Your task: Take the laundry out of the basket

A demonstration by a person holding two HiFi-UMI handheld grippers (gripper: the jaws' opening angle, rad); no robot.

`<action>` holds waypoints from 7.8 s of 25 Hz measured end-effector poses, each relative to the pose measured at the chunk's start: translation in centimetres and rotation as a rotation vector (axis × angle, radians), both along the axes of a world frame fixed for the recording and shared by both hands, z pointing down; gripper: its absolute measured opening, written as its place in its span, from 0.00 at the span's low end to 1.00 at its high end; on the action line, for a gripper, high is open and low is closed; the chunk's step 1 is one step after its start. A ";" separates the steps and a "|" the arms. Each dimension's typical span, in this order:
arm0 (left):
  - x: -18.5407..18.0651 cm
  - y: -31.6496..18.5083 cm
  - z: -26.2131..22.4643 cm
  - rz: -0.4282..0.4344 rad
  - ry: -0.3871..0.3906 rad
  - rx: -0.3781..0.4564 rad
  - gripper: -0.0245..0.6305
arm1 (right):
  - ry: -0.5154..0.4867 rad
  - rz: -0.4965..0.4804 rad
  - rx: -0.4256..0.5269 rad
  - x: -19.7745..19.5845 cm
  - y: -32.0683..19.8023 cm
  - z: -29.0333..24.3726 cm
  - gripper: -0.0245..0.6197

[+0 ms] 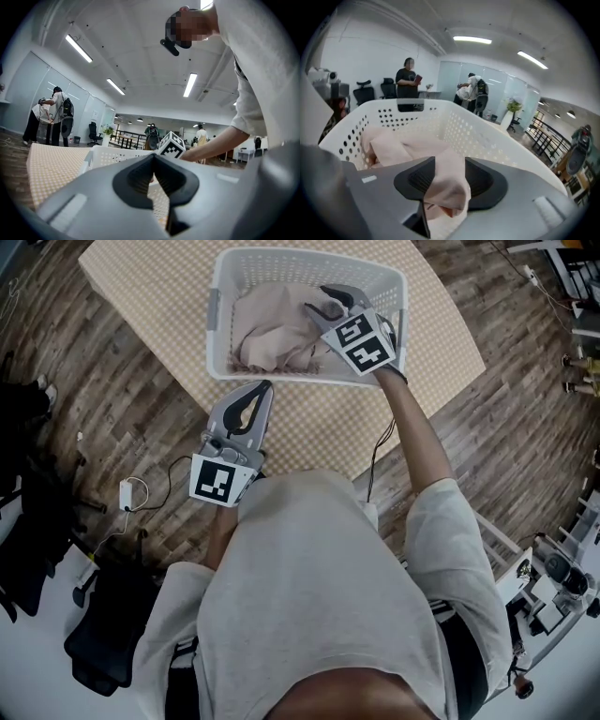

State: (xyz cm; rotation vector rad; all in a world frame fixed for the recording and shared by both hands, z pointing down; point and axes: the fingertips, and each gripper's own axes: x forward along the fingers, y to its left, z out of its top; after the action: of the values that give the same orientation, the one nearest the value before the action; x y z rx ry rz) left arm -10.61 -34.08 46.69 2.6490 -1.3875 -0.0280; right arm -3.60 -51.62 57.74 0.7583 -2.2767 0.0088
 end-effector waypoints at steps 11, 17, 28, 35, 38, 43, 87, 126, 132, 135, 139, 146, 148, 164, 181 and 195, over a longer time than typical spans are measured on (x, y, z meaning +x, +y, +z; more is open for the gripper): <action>-0.3 0.2 0.3 0.008 -0.021 -0.032 0.05 | 0.318 -0.307 -0.238 -0.6 1.4 6.2 0.83; -0.8 0.4 0.4 -0.005 -0.017 -0.034 0.05 | 0.288 -0.240 -0.483 -0.6 1.6 9.3 0.88; -2.4 -0.1 1.1 -0.049 -0.022 -0.051 0.05 | 0.222 -0.170 -0.692 -0.4 3.0 15.7 0.89; -2.4 -0.2 1.6 -0.049 -0.017 -0.068 0.05 | 0.207 -0.183 -0.697 -0.6 3.3 15.3 0.86; -2.4 -0.6 1.2 -0.058 0.001 -0.035 0.05 | 0.190 -0.211 -0.741 -1.2 4.2 15.0 0.67; -2.3 -0.3 1.7 -0.051 -0.017 -0.069 0.05 | 0.111 -0.240 -0.878 -2.0 6.1 14.7 0.41; 5.4 6.5 -7.4 -0.028 -0.114 0.181 0.05 | -1.154 0.018 -0.531 5.2 6.8 -14.4 0.20; -2.3 25.5 -9.2 0.070 -0.060 0.202 0.05 | -1.117 0.111 -0.142 0.5 37.0 -21.6 0.20; 0.2 31.4 -9.3 0.063 -0.097 0.202 0.05 | -1.156 0.135 -0.144 3.8 43.9 -20.2 0.20; 2.0 34.9 -8.8 0.053 -0.115 0.187 0.05 | -1.145 0.137 -0.135 5.6 48.1 -19.2 0.20; 3.9 39.9 -7.3 0.044 -0.127 0.144 0.05 | -1.128 0.141 -0.136 7.5 54.0 -17.6 0.20; 6.3 45.2 -6.6 0.062 -0.168 0.129 0.05 | -1.147 0.168 -0.142 10.3 61.9 -16.3 0.20; 6.2 46.0 -6.8 0.066 -0.173 0.137 0.05 | -1.142 0.181 -0.120 10.6 63.2 -16.6 0.20; 1.9 48.5 -7.0 0.041 -0.105 0.141 0.05 | -1.093 0.241 -0.018 8.4 65.5 -18.8 0.20; 0.2 48.8 -7.3 0.065 -0.072 0.144 0.05 | -1.039 0.262 0.004 5.7 65.8 -18.8 0.19; -0.2 49.1 -7.7 0.061 -0.079 0.147 0.05 | -1.048 0.261 0.022 5.7 66.0 -19.1 0.19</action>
State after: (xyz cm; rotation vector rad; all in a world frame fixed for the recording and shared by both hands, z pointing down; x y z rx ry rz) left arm -10.77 15.01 39.00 2.8410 -1.3767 -0.0194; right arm 2.06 14.42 38.66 1.2545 -3.1061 0.6393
